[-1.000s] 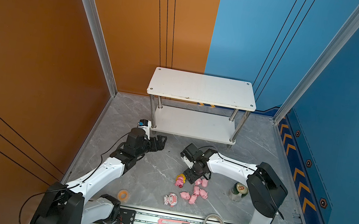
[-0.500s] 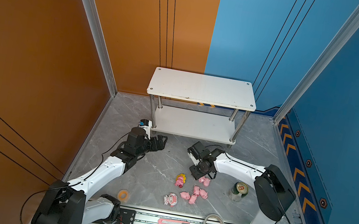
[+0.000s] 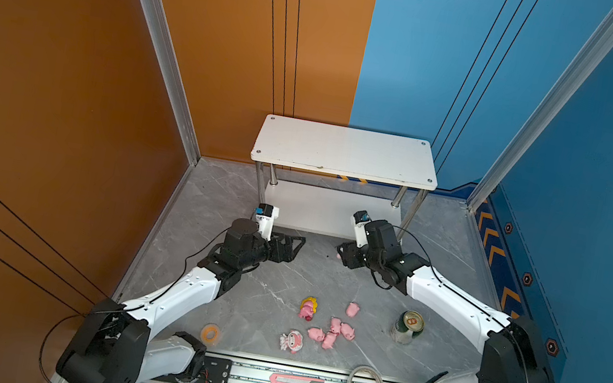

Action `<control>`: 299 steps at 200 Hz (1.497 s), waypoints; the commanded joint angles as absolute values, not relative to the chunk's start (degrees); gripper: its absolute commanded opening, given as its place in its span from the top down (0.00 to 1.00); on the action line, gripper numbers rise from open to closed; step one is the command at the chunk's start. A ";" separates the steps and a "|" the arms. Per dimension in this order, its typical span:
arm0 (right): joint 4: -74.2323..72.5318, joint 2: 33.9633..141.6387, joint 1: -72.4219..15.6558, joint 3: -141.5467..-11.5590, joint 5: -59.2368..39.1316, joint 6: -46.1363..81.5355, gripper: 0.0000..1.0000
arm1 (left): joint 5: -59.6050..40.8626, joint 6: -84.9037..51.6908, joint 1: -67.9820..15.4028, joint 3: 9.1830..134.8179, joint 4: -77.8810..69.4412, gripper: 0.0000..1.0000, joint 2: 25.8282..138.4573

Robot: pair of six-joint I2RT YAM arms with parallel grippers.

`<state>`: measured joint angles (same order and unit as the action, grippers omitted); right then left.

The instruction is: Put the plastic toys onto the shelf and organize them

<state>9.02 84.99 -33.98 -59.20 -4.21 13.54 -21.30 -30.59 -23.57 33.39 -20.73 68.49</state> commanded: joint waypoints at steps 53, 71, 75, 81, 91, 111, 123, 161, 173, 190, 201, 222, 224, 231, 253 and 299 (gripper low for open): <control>-5.15 78.67 -31.03 -55.72 -19.44 26.91 0.71 | -35.13 -28.83 -33.99 42.22 -31.22 0.02 80.46; -7.27 77.29 -30.89 -54.40 -20.54 29.30 0.71 | -36.50 -30.25 -35.04 44.19 -34.48 0.02 83.68; -7.53 76.97 -30.85 -54.08 -20.79 29.75 0.71 | -36.83 -30.33 -35.21 44.70 -34.83 0.03 84.20; -7.88 76.51 -30.85 -53.85 -21.04 30.24 0.71 | -37.12 -30.36 -35.48 45.38 -34.91 0.05 85.09; -7.91 75.76 -30.85 -53.55 -21.27 30.83 0.71 | -37.69 -30.11 -35.83 46.60 -34.89 0.07 86.09; -7.75 74.40 -30.85 -53.09 -21.61 31.74 0.71 | -37.45 -29.67 -36.30 47.78 -34.89 0.11 87.25; -7.72 73.88 -30.84 -52.87 -21.86 32.23 0.72 | -36.71 -29.18 -36.42 48.01 -34.89 0.16 87.27; -5.95 72.17 -31.20 -52.22 -22.58 33.98 0.72 | -35.28 -27.22 -36.64 49.44 -33.32 0.42 86.90; -5.56 71.58 -31.32 -51.88 -22.50 34.25 0.72 | -35.01 -26.48 -36.75 49.95 -32.35 0.50 87.09; -5.07 70.87 -31.54 -51.51 -22.27 34.54 0.72 | -34.73 -25.86 -36.70 50.62 -31.49 0.56 87.27; -4.59 70.63 -31.68 -51.30 -22.06 34.70 0.72 | -34.39 -25.37 -36.67 51.01 -30.90 0.64 87.28; -2.94 70.16 -31.84 -51.33 -22.04 35.22 0.71 | -34.37 -24.04 -36.66 51.93 -29.54 0.77 87.27; -2.67 70.10 -31.85 -51.42 -22.06 35.28 0.70 | -34.37 -23.90 -36.65 51.98 -29.47 0.78 87.27; -1.72 69.81 -31.82 -51.75 -22.00 35.56 0.65 | -34.15 -23.29 -36.69 52.15 -28.89 0.81 87.19; 4.47 68.83 -31.82 -54.17 -21.12 35.71 0.42 | -33.63 -19.59 -37.06 52.05 -27.25 0.91 86.63; 18.45 68.51 -30.38 -59.92 -20.98 39.74 0.14 | -23.92 -3.05 -40.61 47.53 -25.99 0.99 81.63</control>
<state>9.04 69.73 -31.11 -56.80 -19.86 36.18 -30.81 -15.22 -38.48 49.28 -26.26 85.49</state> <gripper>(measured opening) 0.844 0.328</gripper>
